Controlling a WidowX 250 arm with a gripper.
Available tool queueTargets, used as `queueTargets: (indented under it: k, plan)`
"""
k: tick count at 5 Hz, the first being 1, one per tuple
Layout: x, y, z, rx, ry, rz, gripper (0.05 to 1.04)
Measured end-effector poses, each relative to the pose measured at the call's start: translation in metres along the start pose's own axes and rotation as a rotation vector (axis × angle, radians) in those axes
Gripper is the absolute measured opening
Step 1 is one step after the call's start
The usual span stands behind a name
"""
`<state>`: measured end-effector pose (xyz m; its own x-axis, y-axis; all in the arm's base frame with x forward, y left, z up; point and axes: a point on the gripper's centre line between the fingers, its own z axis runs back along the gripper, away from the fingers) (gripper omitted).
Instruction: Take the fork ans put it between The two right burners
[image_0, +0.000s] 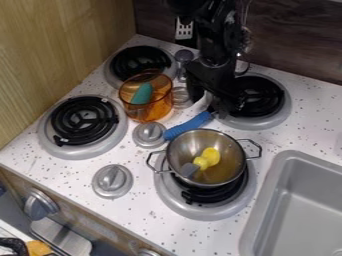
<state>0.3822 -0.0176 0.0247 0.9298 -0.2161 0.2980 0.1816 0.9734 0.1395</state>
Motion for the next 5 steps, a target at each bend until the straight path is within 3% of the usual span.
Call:
queueTargets:
  k: [1, 2, 3, 4, 5]
  plan:
    - [0.004, -0.001, 0.02, 0.029, -0.014, 0.031, 1.001]
    - [0.001, 0.0, 0.031, 0.067, 0.022, 0.038, 1.001]
    - [0.003, 0.006, 0.056, 0.093, 0.032, 0.068, 1.001]
    - [-0.003, 0.009, 0.066, 0.1, 0.021, 0.104, 1.001]
    - [-0.022, 0.035, 0.071, 0.122, 0.005, 0.19, 1.001]
